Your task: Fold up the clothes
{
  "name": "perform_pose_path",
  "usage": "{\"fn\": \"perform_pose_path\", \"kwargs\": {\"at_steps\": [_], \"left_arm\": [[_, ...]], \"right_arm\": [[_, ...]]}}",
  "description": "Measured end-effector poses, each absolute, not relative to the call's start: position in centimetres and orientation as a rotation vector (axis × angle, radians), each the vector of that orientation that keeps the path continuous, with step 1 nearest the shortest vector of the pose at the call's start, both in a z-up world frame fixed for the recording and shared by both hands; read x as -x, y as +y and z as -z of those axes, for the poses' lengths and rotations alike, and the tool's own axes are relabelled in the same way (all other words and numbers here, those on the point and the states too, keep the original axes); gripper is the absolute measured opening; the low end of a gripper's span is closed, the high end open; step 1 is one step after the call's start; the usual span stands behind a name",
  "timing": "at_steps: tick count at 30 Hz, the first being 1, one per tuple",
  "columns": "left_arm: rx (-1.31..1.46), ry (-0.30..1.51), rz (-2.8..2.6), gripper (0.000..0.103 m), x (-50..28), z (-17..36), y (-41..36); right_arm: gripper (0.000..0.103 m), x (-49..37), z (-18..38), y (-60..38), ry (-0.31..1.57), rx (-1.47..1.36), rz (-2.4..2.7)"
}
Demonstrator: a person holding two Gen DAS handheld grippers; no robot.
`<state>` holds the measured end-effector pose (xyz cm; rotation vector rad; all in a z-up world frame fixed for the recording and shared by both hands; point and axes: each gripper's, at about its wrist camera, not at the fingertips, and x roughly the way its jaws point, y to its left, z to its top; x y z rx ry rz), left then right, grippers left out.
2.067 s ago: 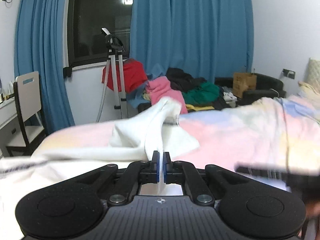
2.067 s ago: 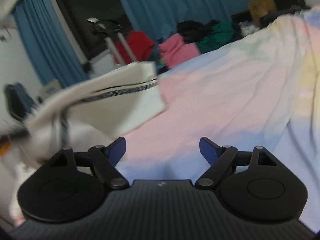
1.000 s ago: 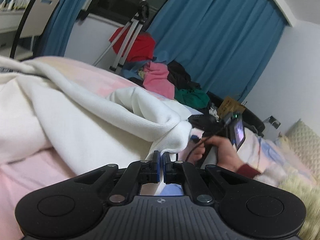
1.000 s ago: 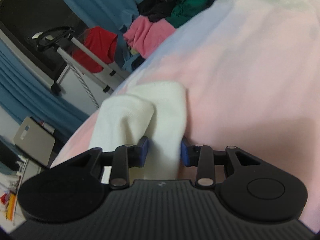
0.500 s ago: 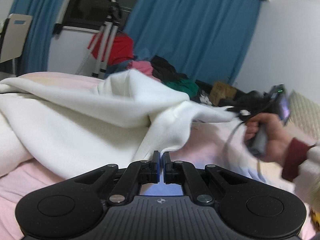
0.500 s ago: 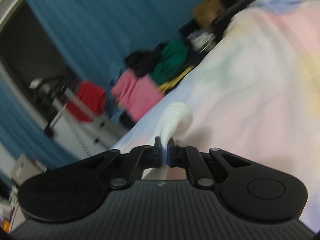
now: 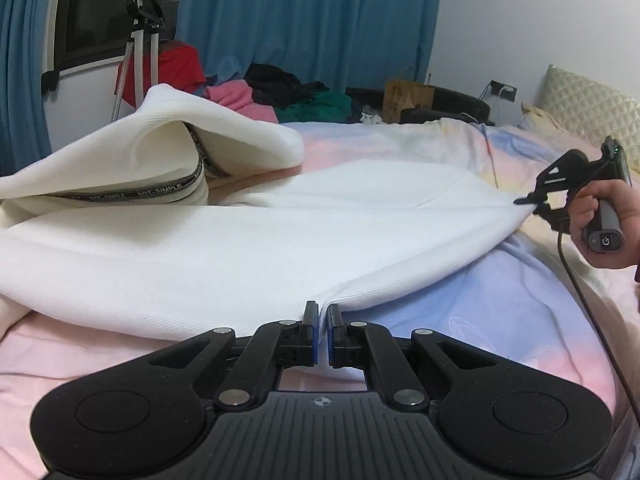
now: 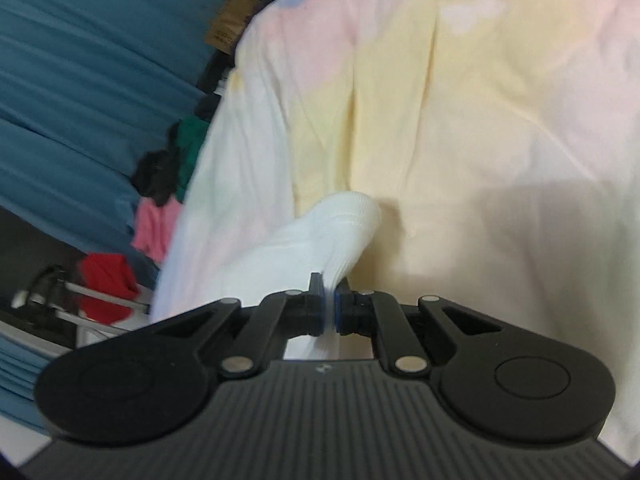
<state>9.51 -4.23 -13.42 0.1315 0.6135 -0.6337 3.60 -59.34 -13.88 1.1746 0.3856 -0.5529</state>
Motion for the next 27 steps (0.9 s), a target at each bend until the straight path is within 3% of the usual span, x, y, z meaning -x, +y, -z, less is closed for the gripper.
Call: {"fn": "perform_pose_path", "kwargs": {"at_steps": [8,14,21,23,24,25,27], "left_arm": [[-0.142,0.548,0.698,0.007,-6.9,12.1,-5.0],[-0.179,0.588,0.7,0.009,-6.8,13.2,-5.3],[-0.202,0.611,0.687,0.009,-6.4,13.9,-5.0],[-0.2,0.621,0.682,0.009,-6.5,14.0,-5.0],[-0.199,0.626,0.679,0.009,-6.6,14.0,-4.9],[-0.199,0.63,0.677,0.009,-6.7,14.0,-4.9],[-0.201,0.634,0.672,0.009,-6.7,14.0,-5.0]], "right_arm": [[0.006,-1.6,10.7,-59.3,0.188,-1.046,0.589],[0.006,-2.1,15.8,-59.9,0.375,-1.113,0.642],[0.013,-3.4,17.3,-60.2,0.419,-1.217,0.528],[0.035,-3.8,17.8,-60.3,0.431,-1.246,0.495],[0.042,-3.9,18.0,-60.3,0.437,-1.26,0.478],[0.047,-3.9,18.2,-60.3,0.437,-1.284,0.446],[0.047,-4.1,17.6,-60.2,0.419,-1.265,0.447]]}}
